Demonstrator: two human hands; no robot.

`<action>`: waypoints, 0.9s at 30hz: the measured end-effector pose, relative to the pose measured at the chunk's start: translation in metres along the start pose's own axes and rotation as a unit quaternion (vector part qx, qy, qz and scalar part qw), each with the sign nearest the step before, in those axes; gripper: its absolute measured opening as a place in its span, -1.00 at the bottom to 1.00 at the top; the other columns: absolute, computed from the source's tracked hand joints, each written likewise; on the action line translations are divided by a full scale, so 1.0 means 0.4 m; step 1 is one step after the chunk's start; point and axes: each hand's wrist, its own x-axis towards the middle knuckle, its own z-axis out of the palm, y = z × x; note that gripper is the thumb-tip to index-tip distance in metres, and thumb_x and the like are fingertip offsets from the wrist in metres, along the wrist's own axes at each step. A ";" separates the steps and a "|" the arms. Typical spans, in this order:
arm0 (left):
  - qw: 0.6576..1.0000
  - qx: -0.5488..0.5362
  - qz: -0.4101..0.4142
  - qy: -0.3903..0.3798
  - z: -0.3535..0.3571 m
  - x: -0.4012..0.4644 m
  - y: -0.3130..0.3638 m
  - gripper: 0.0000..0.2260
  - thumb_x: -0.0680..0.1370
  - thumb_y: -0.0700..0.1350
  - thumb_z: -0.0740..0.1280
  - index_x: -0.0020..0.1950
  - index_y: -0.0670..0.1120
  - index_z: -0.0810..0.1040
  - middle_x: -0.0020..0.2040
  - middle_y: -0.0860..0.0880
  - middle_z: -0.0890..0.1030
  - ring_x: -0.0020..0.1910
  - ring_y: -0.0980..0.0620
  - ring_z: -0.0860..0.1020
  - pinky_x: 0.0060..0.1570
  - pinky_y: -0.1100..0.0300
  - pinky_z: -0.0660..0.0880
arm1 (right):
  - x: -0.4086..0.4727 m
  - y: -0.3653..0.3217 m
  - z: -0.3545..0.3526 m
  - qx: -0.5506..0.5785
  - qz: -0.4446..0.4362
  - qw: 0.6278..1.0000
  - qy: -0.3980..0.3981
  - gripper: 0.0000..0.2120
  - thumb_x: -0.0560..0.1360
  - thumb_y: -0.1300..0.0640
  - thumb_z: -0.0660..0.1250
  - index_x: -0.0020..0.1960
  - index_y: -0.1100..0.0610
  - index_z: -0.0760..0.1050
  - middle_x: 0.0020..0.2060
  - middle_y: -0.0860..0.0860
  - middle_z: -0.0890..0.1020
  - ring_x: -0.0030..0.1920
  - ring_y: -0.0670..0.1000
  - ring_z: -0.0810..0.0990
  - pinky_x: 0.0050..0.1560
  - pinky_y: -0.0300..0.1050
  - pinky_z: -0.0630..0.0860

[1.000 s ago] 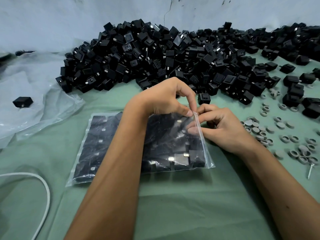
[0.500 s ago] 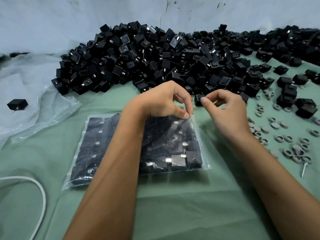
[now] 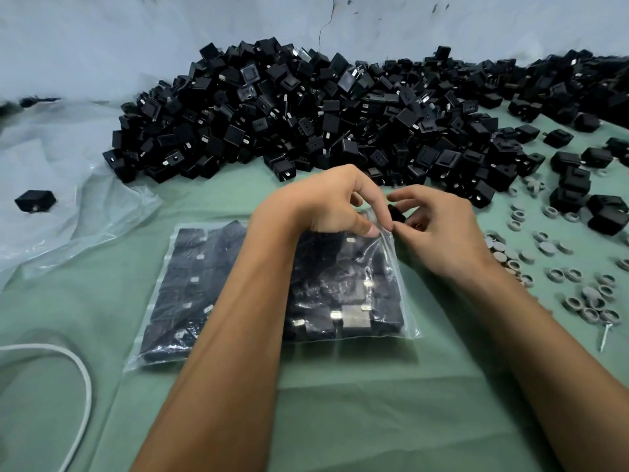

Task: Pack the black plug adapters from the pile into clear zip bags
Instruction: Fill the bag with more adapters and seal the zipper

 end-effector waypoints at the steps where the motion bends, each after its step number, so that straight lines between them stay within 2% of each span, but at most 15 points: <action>1: 1.000 0.003 0.001 0.001 0.000 0.000 0.000 -0.85 0.49 -0.11 0.56 -0.05 0.15 0.75 0.11 0.19 0.65 0.24 0.10 0.55 0.37 -0.05 0.45 | -0.011 0.000 -0.002 0.032 0.011 0.999 0.011 -0.62 0.46 0.14 0.56 0.23 -0.08 0.62 -0.02 -0.16 0.69 -0.19 -0.11 0.67 -0.13 -0.17 0.65; 5: 1.000 -0.007 0.004 0.024 -0.009 -0.004 -0.007 -0.88 0.46 -0.12 0.58 -0.12 0.12 0.75 0.20 0.10 0.64 0.33 0.14 0.50 0.34 -0.04 0.47 | -0.044 -0.012 -0.026 0.144 -0.001 0.990 -0.011 -0.58 0.40 0.15 0.63 0.19 -0.09 0.63 -0.03 -0.12 0.71 -0.14 -0.04 0.69 -0.09 -0.11 0.62; 8: 0.999 -0.028 0.025 0.038 -0.019 -0.012 -0.009 -0.87 0.45 -0.14 0.59 -0.14 0.10 0.75 0.15 0.03 0.68 0.22 0.21 0.55 0.21 0.30 0.42 | -0.060 -0.029 -0.022 0.145 -0.052 0.987 -0.037 -0.58 0.39 0.09 0.62 0.20 -0.12 0.62 -0.03 -0.16 0.72 0.03 -0.06 0.66 -0.05 -0.08 0.54; 10: 0.998 -0.032 0.036 0.045 -0.023 -0.019 -0.008 -0.85 0.45 -0.16 0.59 -0.17 0.10 0.75 0.14 -0.03 0.69 0.18 0.21 0.57 0.11 0.46 0.39 | -0.064 -0.037 -0.009 0.167 -0.055 0.983 -0.058 -0.54 0.39 0.11 0.63 0.22 -0.14 0.60 -0.01 -0.13 0.72 0.09 -0.04 0.67 0.03 0.01 0.58; 12: 0.997 -0.036 0.049 0.043 -0.025 -0.021 -0.010 -0.85 0.45 -0.17 0.58 -0.15 0.09 0.74 0.13 -0.07 0.69 0.19 0.14 0.59 0.17 0.38 0.45 | -0.062 -0.041 0.001 0.204 -0.052 0.975 -0.076 -0.45 0.36 0.21 0.65 0.26 -0.09 0.56 0.02 -0.07 0.72 0.07 0.02 0.69 0.11 0.10 0.62; 14: 0.997 -0.042 0.058 0.038 -0.024 -0.021 -0.010 -0.90 0.46 -0.18 0.58 -0.11 0.01 0.75 0.11 -0.10 0.70 0.19 0.05 0.61 0.26 0.19 0.50 | -0.063 -0.041 0.006 0.259 -0.056 0.961 -0.079 -0.37 0.33 0.31 0.66 0.31 0.00 0.52 0.09 -0.01 0.68 0.04 0.09 0.70 0.14 0.05 0.64; 16: 0.997 -0.043 0.056 0.039 -0.025 -0.021 -0.012 -0.91 0.46 -0.17 0.58 -0.07 -0.03 0.75 0.12 -0.07 0.70 0.22 0.06 0.60 0.29 0.13 0.51 | -0.064 -0.039 0.007 0.292 -0.057 0.952 -0.072 -0.36 0.32 0.36 0.65 0.31 0.07 0.52 0.13 0.02 0.65 0.06 0.11 0.70 0.13 0.00 0.66; 18: 0.997 -0.043 0.050 0.042 -0.026 -0.021 -0.016 -0.90 0.45 -0.16 0.59 -0.07 -0.02 0.76 0.15 -0.02 0.69 0.27 0.12 0.56 0.28 0.15 0.50 | -0.066 -0.034 0.006 0.299 -0.051 0.950 -0.067 -0.42 0.33 0.38 0.64 0.26 0.10 0.54 0.12 0.07 0.65 0.06 0.11 0.71 0.12 -0.01 0.67; 21: 0.997 -0.036 0.051 0.043 -0.025 -0.020 -0.013 -0.89 0.45 -0.16 0.59 -0.07 0.01 0.76 0.16 0.02 0.68 0.28 0.14 0.54 0.25 0.20 0.48 | -0.070 -0.034 0.000 0.307 -0.045 0.948 -0.067 -0.49 0.35 0.38 0.62 0.21 0.10 0.56 0.00 0.13 0.69 -0.05 0.13 0.74 0.06 -0.04 0.68; 25: 0.996 -0.042 0.067 0.051 -0.025 -0.020 -0.003 -0.90 0.45 -0.16 0.58 -0.09 0.02 0.76 0.13 -0.05 0.69 0.19 0.17 0.58 0.08 0.54 0.40 | -0.073 -0.041 0.005 0.317 -0.038 0.946 -0.053 -0.53 0.38 0.35 0.62 0.20 0.10 0.55 -0.05 0.13 0.72 -0.10 0.15 0.76 0.03 0.12 0.70; 27: 0.996 -0.044 0.062 0.054 -0.025 -0.021 -0.002 -0.90 0.45 -0.15 0.58 -0.11 0.04 0.76 0.13 -0.02 0.69 0.18 0.25 0.57 0.03 0.58 0.37 | -0.072 -0.039 0.006 0.316 -0.021 0.948 -0.037 -0.59 0.41 0.31 0.61 0.17 0.12 0.54 -0.07 0.12 0.73 -0.09 0.16 0.76 0.04 0.21 0.69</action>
